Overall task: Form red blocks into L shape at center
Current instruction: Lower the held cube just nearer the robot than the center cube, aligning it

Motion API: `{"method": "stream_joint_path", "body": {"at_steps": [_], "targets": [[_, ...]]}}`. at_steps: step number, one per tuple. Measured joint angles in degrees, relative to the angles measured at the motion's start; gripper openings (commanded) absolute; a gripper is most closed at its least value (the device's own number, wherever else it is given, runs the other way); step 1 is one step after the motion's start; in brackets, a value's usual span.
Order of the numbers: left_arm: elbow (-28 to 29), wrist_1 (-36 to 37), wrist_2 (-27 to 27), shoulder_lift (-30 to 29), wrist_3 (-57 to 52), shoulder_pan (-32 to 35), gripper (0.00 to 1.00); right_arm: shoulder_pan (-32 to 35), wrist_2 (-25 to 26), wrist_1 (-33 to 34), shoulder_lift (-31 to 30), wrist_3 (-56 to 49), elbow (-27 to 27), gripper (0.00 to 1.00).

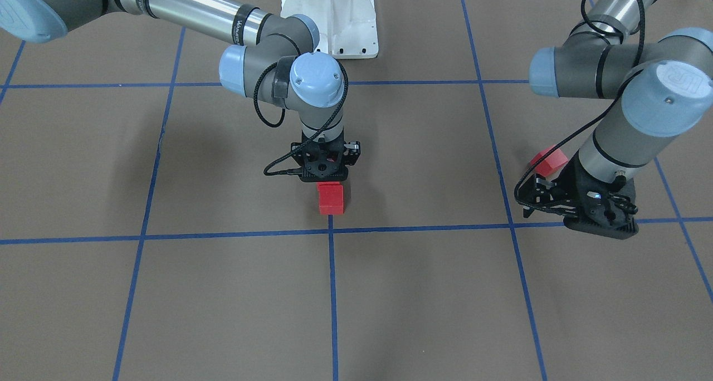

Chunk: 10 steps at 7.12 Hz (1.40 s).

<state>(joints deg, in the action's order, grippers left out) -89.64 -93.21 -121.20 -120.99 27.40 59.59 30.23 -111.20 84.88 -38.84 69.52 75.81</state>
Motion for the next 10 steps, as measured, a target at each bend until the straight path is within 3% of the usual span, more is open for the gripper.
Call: {"method": "stream_joint_path", "body": {"at_steps": [10], "targets": [[-0.1, 0.0, 0.0, 0.0, 0.3, 0.1, 1.00, 0.0, 0.5, -1.7, 0.0, 0.0, -0.8, 0.00]]}}
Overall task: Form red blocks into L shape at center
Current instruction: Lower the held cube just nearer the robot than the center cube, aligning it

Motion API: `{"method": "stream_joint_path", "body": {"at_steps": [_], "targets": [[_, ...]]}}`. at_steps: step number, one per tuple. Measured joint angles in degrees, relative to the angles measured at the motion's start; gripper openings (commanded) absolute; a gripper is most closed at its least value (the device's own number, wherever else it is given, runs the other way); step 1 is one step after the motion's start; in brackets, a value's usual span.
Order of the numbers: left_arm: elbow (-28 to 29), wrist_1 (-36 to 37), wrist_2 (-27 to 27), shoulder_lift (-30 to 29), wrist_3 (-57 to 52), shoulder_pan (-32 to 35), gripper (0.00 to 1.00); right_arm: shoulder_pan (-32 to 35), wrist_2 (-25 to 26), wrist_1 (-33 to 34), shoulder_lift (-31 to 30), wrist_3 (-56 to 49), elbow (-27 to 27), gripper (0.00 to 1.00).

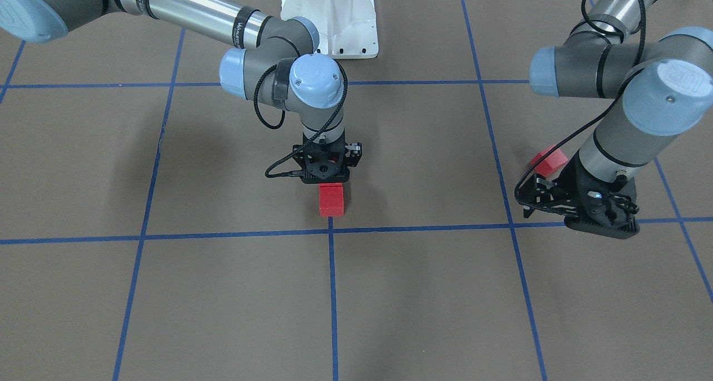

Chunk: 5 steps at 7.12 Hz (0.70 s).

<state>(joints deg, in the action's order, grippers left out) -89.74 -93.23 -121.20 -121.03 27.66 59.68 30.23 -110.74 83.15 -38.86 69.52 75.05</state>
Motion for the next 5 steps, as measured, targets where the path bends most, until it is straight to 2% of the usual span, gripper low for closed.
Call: {"method": "stream_joint_path", "body": {"at_steps": [3, 4, 5], "targets": [[0.0, 0.0, 0.0, 0.0, 0.0, 0.0, 1.00, 0.0, 0.2, 0.0, -0.1, 0.0, -0.1, 0.00], [0.0, 0.0, 0.0, 0.0, 0.0, 0.0, 1.00, 0.0, 0.2, 0.0, -0.1, 0.1, -0.1, 0.04], [0.0, 0.0, 0.0, 0.0, 0.0, 0.0, 1.00, 0.0, 0.2, -0.2, -0.1, 0.1, -0.1, 0.18]]}}
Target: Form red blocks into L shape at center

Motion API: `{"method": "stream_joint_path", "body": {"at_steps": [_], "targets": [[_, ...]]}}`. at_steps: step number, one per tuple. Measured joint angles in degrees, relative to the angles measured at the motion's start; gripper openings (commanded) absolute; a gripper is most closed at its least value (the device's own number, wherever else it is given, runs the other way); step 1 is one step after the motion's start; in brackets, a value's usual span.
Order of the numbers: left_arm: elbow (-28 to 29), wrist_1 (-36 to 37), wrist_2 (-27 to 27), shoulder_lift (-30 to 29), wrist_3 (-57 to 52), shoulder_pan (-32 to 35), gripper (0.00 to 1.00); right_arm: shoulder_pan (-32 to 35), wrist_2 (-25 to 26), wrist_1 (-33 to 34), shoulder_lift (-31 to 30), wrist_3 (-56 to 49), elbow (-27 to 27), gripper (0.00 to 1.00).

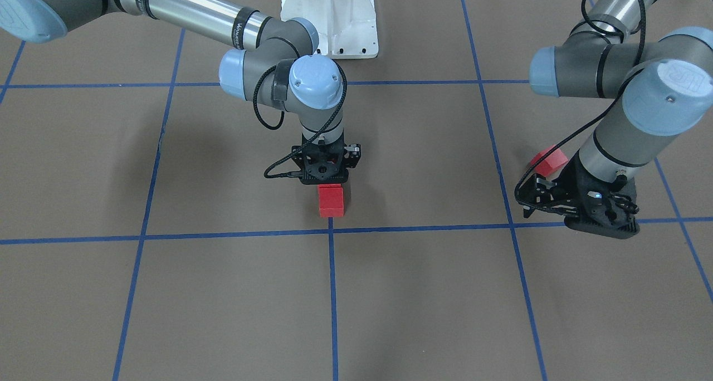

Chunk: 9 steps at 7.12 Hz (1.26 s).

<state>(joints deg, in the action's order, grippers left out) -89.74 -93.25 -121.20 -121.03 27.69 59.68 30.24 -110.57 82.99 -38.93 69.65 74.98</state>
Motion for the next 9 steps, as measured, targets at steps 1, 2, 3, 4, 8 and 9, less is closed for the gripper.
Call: {"method": "stream_joint_path", "body": {"at_steps": [1, 2, 3, 4, 8, 9], "targets": [[0.0, 0.0, 0.0, 0.0, 0.0, 0.0, 1.00, 0.0, 0.0, -0.3, 0.0, 0.0, 0.0, 0.27], [0.0, 0.0, 0.0, 0.0, 0.0, 0.0, 1.00, 0.0, 0.1, -0.5, -0.1, 0.0, 0.0, 0.36], [0.0, 0.0, 0.0, 0.0, 0.0, 0.0, 1.00, 0.0, 0.3, -0.6, -0.1, 0.0, 0.0, 0.42], [0.0, 0.0, 0.0, 0.0, 0.0, 0.0, 1.00, 0.1, 0.5, -0.6, -0.1, 0.0, 0.0, 0.53], [0.0, 0.0, 0.0, 0.0, 0.0, 0.0, 1.00, 0.0, 1.4, -0.7, -0.2, 0.0, 0.0, 0.99], [0.0, 0.0, 0.0, 0.0, 0.0, 0.0, 1.00, 0.0, 1.5, -0.7, -0.3, 0.0, 0.0, 0.99]]}}
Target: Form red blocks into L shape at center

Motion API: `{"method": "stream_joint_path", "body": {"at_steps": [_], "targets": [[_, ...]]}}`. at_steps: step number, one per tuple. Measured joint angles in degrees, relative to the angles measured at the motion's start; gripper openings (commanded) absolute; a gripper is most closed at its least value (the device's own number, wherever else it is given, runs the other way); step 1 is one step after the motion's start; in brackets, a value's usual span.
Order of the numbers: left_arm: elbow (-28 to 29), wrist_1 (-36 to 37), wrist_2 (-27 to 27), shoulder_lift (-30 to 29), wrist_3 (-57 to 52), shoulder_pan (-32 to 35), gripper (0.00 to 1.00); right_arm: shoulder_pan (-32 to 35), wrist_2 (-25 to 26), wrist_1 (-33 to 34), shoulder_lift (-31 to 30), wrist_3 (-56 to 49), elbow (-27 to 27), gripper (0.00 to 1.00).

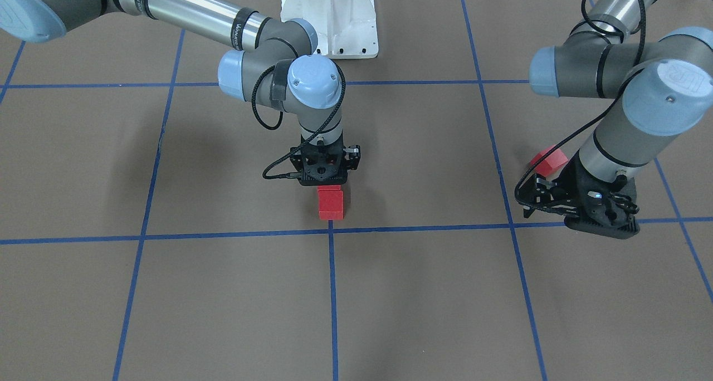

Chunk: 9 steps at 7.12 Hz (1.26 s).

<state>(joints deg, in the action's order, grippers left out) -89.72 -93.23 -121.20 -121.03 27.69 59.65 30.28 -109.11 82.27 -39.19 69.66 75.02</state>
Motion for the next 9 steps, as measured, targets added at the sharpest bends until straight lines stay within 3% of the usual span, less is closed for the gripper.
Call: {"method": "stream_joint_path", "body": {"at_steps": [5, 7, 9], "targets": [[-1.4, 0.1, 0.0, 2.2, 0.1, 0.4, 1.00, 3.2, -2.0, -0.6, 0.3, -0.1, 3.0, 0.99], [-7.2, -0.4, 0.1, 10.2, 2.0, 0.5, 1.00, 7.5, -6.6, 3.1, 0.0, -0.8, 7.0, 0.99], [-12.1, -9.7, 0.8, 21.2, 11.6, 0.4, 1.00, 10.9, -7.9, 11.7, -0.4, -5.4, 11.6, 0.99]]}}
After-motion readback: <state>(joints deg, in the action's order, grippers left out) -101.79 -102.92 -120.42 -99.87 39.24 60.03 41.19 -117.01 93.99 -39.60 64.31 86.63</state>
